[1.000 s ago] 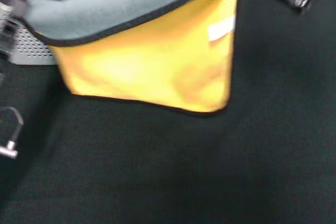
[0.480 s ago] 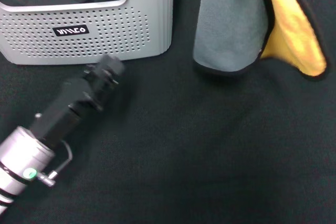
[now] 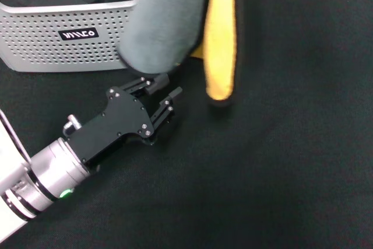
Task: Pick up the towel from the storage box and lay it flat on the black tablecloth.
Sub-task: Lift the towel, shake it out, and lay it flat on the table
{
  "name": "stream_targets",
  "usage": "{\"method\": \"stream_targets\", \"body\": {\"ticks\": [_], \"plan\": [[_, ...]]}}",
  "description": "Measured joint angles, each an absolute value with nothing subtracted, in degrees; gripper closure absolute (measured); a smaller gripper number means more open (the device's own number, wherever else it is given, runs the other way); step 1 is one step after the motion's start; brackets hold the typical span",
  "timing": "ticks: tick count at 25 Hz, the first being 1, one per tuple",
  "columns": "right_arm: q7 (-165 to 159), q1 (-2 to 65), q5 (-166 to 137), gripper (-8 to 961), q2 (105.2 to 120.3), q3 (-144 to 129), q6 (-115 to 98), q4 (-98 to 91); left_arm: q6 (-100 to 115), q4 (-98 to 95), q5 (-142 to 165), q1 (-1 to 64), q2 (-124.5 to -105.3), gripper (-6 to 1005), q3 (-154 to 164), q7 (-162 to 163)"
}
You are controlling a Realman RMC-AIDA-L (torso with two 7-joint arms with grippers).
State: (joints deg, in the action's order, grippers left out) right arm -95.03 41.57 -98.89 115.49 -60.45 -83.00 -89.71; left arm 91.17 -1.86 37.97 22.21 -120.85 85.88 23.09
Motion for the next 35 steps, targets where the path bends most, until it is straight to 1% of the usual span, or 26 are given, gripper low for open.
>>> {"method": "stream_targets", "body": {"ticks": [6, 9, 15, 21, 25, 35], "plan": [[-96.21, 43.87, -98.67, 916, 115.5, -60.83, -81.45, -89.99, 91.45, -1.73, 33.81, 20.98, -120.85, 661, 85.64, 4.16], [-96.88, 44.91, -98.3, 915, 115.49, -60.72, -80.7, -90.14, 91.56, -1.87, 32.17, 20.48, -120.85, 661, 85.72, 0.67], [-97.26, 46.93, -97.97, 915, 115.48, -60.71, -80.65, -90.82, 89.62, -1.35, 32.79, 21.3, -120.85, 660, 86.01, 2.34], [-97.17, 47.2, -97.34, 914, 115.48, -60.88, -80.66, -91.63, 88.11, -1.71, 35.52, 24.17, -120.84, 660, 86.49, 13.58], [-97.02, 47.29, -97.31, 913, 115.53, -61.35, -80.66, -91.65, 88.03, -1.89, 37.65, 25.31, -120.84, 660, 87.98, 15.59], [-96.13, 45.79, -97.39, 912, 115.61, -63.97, -80.51, -91.25, 90.23, -3.56, 33.19, 24.51, -120.85, 661, 87.88, 18.43]]}}
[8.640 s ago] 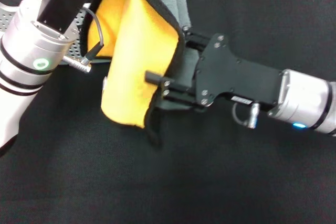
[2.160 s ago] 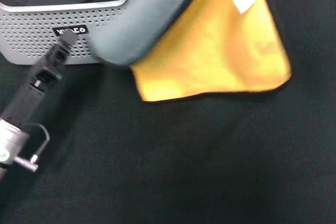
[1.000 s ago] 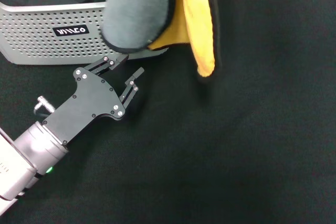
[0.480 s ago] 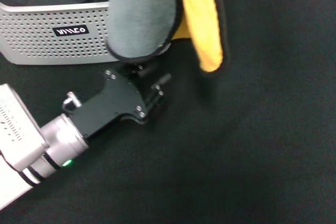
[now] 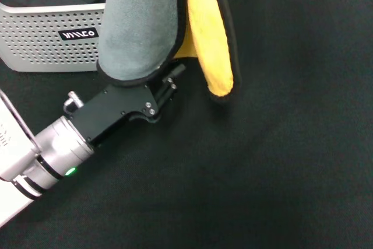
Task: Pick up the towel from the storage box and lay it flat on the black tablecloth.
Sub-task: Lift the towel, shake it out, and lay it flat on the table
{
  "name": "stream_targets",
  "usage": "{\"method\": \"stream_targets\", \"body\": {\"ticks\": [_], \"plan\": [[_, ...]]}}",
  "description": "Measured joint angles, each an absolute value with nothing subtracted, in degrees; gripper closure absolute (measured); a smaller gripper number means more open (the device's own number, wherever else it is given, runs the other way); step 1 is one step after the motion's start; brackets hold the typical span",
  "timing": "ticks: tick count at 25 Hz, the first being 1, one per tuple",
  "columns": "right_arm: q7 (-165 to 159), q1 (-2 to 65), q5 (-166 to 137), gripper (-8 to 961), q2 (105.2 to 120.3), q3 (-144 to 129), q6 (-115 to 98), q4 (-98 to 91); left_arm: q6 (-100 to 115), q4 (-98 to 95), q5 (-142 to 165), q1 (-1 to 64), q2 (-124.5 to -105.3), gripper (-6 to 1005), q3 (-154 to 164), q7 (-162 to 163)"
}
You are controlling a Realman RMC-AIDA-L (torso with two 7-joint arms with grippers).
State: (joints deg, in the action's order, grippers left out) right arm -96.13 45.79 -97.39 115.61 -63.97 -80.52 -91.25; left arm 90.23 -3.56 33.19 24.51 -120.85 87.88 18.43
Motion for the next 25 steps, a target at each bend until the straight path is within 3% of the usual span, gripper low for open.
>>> {"method": "stream_targets", "body": {"ticks": [25], "plan": [[-94.49, 42.01, -97.44, 908, 115.73, -64.51, -78.43, -90.44, 101.8, -3.21, 32.65, 22.56, -120.7, 665, 88.24, 33.18]]}}
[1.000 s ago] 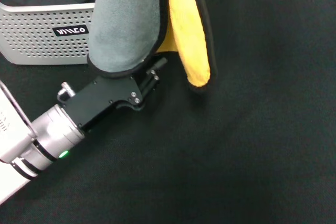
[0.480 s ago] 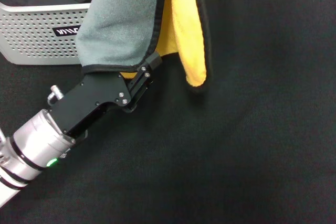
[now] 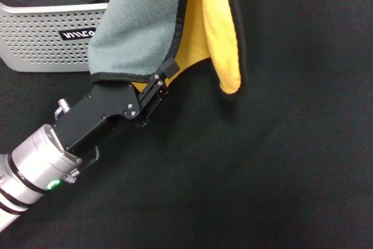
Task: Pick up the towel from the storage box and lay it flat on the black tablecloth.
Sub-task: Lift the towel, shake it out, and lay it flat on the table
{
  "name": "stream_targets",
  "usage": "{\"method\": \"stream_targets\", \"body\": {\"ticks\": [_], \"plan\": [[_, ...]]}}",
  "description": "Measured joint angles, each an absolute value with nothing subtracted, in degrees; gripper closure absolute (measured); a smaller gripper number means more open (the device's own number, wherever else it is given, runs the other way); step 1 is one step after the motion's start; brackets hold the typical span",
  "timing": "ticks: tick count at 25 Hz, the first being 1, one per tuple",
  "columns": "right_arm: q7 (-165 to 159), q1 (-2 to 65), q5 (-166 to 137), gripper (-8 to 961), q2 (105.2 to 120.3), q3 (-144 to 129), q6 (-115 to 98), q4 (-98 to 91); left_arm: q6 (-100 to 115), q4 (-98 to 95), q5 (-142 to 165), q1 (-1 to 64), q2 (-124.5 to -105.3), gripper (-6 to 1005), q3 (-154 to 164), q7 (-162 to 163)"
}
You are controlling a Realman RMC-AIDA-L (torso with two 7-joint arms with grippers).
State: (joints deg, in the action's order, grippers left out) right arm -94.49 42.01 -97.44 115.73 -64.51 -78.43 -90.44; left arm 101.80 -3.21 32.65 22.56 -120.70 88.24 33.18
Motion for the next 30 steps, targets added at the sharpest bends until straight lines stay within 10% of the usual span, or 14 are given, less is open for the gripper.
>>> {"method": "stream_targets", "body": {"ticks": [19, 30], "plan": [[-94.48, 39.82, -96.55, 906, 115.92, -64.64, -78.56, -91.2, 103.53, -3.63, 29.04, 22.04, -119.94, 950, 87.46, 56.69], [-93.33, 30.1, -95.73, 904, 115.93, -69.3, -78.88, -93.32, 109.42, -5.73, 28.92, 20.36, -112.31, 964, 86.8, 93.45]]}}
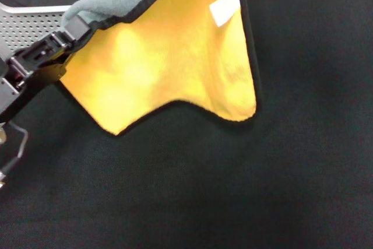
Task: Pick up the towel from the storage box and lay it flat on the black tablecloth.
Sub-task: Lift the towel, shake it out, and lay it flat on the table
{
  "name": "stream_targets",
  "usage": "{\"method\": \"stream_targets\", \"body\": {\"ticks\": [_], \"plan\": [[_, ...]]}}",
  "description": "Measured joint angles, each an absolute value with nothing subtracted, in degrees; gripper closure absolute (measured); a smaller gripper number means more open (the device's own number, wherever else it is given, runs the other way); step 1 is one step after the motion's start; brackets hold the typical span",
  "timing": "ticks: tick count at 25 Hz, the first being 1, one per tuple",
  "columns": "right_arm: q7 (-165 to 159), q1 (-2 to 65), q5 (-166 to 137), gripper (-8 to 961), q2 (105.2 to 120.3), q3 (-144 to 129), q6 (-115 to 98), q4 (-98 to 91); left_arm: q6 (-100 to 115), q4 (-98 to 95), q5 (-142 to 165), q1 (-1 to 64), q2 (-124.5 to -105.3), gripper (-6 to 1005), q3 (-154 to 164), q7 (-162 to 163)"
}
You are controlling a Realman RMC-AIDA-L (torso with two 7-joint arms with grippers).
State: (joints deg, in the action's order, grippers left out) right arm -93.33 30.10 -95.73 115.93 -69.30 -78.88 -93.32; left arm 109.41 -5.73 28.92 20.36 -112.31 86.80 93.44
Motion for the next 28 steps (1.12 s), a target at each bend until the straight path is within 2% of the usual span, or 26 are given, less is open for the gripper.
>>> {"method": "stream_targets", "body": {"ticks": [4, 5, 13, 18, 28], "plan": [[-93.03, 27.74, -95.73, 904, 115.93, -70.29, -78.41, -93.67, 110.39, -5.92, 31.42, 20.29, -111.17, 963, 86.86, 97.47], [-92.94, 27.45, -95.73, 904, 115.93, -70.32, -78.35, -93.52, 111.86, -6.63, 35.48, 20.68, -110.24, 963, 86.87, 100.04], [-90.35, 24.7, -96.2, 903, 116.01, -71.02, -75.07, -90.52, 116.53, -10.0, 41.35, 19.71, -109.23, 958, 86.62, 102.6], [-87.11, 23.84, -96.1, 902, 116.02, -72.05, -72.77, -87.71, 116.52, -11.67, 37.67, 18.32, -110.3, 956, 84.51, 107.01], [-82.75, 23.16, -95.78, 900, 116.07, -76.11, -66.95, -86.13, 113.72, -5.92, 33.43, 20.31, -112.74, 950, 76.46, 119.63]]}}
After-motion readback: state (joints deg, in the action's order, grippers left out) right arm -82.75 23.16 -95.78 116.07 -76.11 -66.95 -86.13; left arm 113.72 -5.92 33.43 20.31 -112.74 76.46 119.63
